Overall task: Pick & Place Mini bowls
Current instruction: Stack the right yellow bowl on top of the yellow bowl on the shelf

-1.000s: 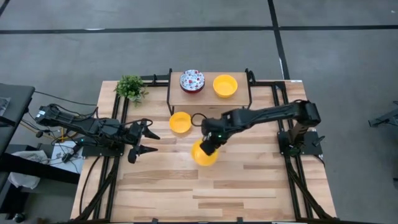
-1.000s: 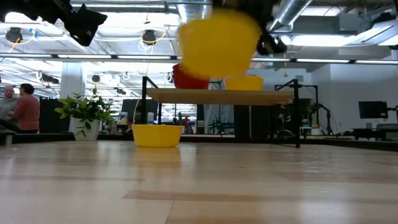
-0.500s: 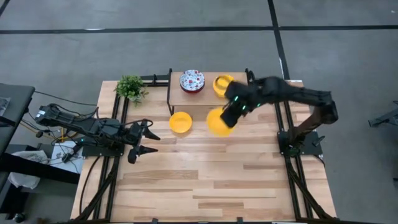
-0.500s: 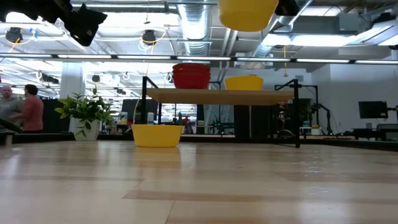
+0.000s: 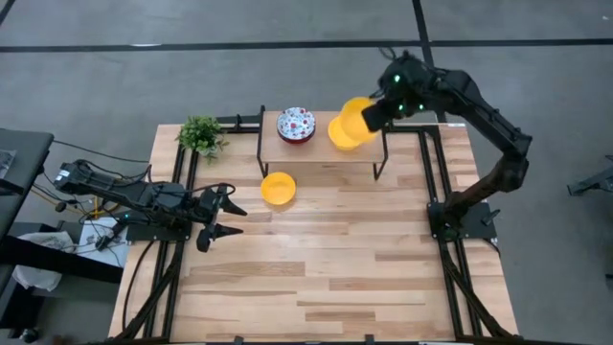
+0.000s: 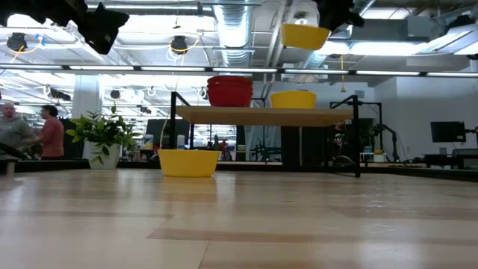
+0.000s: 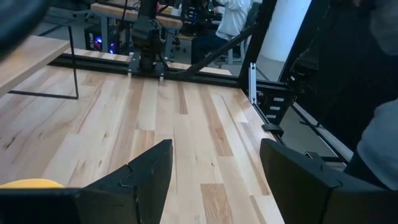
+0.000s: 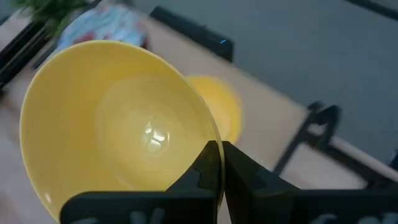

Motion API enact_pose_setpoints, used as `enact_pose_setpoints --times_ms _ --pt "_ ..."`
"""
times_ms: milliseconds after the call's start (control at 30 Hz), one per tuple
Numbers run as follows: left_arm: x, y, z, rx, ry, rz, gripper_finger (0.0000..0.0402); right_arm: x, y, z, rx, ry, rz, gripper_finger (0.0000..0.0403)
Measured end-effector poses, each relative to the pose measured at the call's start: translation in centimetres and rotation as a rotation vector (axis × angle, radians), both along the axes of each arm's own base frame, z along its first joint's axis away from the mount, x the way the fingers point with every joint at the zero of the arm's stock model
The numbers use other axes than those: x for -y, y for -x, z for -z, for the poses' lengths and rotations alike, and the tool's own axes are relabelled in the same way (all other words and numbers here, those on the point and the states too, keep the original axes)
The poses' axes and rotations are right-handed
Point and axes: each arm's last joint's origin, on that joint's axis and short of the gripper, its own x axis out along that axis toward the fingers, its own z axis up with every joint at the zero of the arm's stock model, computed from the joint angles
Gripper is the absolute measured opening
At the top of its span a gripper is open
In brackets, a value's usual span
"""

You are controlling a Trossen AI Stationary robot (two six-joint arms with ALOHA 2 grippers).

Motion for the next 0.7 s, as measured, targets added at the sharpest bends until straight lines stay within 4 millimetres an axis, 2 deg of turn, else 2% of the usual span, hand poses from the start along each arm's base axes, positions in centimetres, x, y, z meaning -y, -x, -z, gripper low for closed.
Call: enact_pose_setpoints --times_ms 167,300,500,700 --pt "0.0 0.0 0.0 0.001 0.0 0.0 0.0242 3.3 1.0 0.6 -0.017 0.009 0.059 0.0" --pt "0.0 0.0 0.0 0.003 0.001 0.0 0.0242 5.4 0.8 1.7 -0.023 -0.044 0.035 0.0" --pt "0.0 0.0 0.0 0.005 0.001 -0.001 0.0242 8.3 -1.2 4.3 -0.043 -0.108 -0.039 0.0" --pt "0.0 0.0 0.0 0.005 0.001 -0.003 0.0242 10.2 -3.0 6.8 -0.044 -0.181 -0.082 0.0"
